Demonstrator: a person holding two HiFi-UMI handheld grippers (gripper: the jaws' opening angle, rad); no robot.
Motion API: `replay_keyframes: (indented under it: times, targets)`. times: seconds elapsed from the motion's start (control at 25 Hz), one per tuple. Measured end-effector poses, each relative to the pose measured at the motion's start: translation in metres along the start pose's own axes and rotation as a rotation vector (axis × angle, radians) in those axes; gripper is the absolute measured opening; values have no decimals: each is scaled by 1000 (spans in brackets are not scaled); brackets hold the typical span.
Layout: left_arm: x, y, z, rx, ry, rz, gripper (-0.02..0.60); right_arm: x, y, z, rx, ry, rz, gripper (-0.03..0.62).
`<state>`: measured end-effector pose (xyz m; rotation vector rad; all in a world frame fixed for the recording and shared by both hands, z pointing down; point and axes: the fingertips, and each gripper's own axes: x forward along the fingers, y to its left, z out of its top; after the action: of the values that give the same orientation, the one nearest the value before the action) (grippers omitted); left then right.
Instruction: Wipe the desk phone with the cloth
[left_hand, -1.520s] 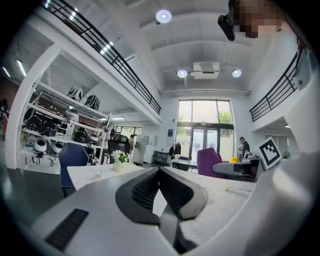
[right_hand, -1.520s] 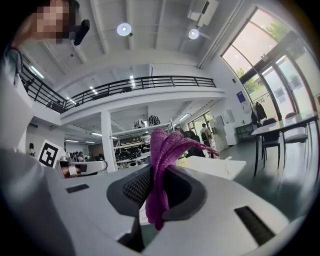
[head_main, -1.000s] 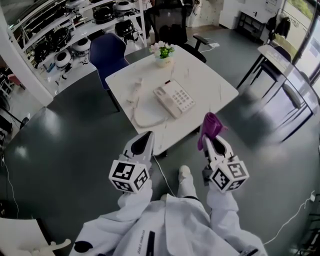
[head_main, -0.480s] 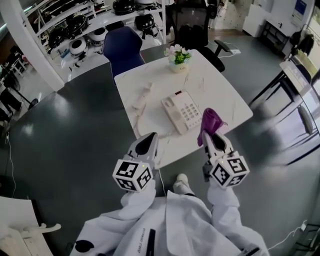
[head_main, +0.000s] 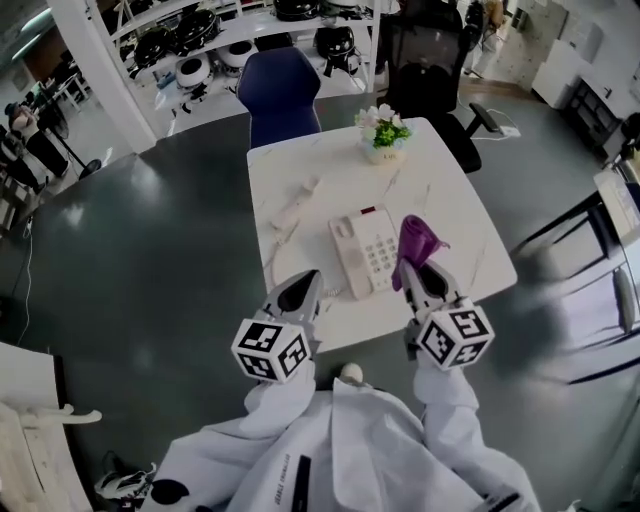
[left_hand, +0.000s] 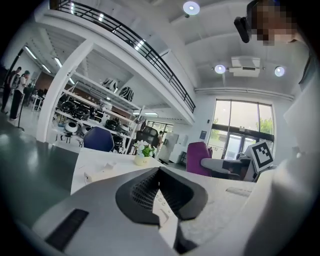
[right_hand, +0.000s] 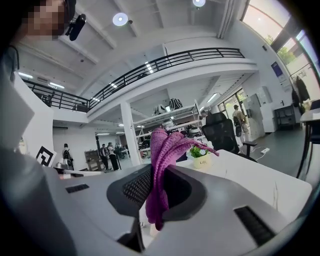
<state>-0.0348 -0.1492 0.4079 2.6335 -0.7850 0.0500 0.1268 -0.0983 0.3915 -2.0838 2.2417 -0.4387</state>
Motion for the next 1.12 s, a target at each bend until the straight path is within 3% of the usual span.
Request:
replay_keyframes:
  times: [0.36,0.6,1.12]
  targets:
    - [27,19,-13,-48,-27,104,-2,47,-27,-4,-1,47,113,37]
    - [38,39,-13,-47,-6,151,-2,85,-35,-5,-68,82,158,38]
    - [86,78,-25,-117,97,144,-3,169,-45,-24,-274,208,175,38]
